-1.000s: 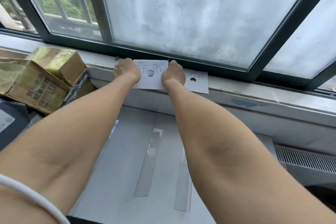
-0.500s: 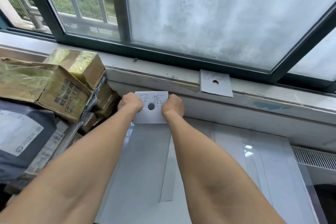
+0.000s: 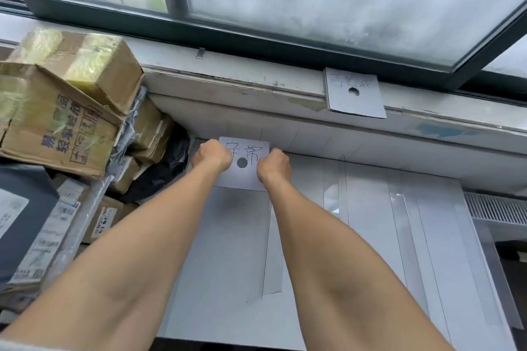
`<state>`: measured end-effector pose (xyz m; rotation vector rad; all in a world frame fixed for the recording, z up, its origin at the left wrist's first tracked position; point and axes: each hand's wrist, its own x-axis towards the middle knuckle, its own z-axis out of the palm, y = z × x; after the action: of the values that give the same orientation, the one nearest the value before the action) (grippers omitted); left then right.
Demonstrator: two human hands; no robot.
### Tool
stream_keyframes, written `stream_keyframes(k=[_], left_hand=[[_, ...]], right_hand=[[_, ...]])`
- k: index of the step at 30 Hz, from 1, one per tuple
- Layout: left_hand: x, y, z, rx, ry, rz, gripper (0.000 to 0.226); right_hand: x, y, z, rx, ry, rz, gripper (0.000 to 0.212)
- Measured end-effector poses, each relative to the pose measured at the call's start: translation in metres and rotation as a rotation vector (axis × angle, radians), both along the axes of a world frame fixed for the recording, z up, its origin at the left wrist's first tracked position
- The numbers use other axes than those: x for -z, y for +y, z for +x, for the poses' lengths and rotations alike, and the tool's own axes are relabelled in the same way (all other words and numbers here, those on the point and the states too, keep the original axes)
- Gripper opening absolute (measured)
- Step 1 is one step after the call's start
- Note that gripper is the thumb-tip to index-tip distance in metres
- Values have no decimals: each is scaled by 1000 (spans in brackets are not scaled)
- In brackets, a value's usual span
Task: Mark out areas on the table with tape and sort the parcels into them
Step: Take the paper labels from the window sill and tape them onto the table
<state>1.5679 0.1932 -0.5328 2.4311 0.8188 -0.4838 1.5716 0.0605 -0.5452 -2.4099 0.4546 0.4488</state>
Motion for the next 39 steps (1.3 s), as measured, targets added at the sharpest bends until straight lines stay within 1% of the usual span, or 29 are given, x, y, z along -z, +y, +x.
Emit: stream_keyframes(k=[8,15,19,25,29,31,35,38,39], left_hand=[[44,5,9,5,49,-11,31],[68,3,22,-9,77,-7,32],[78,3,28,2,72,8,33],[85,4,34,16,82,-30,29],[76,2,39,34,53,-39,29],[66,0,42,41,26,-43,30],[37,-4,47,91,-18,-25,29],[8,-12,48,144,-33,2,22],[-2,-15,49,160,-35,16,23]], right_hand=[[42,5,10,-11,99,25,24],[67,8,24,-5,126,81,22],[76,12,32,-2,141,91,25],[81,18,36,-33,140,81,33],[72,16,38,-46,139,81,33],[63,12,40,-47,128,81,30],[38,2,42,-49,68,90,28],[13,-8,42,-103,17,62,23],[4,-10,42,-123,0,48,26]])
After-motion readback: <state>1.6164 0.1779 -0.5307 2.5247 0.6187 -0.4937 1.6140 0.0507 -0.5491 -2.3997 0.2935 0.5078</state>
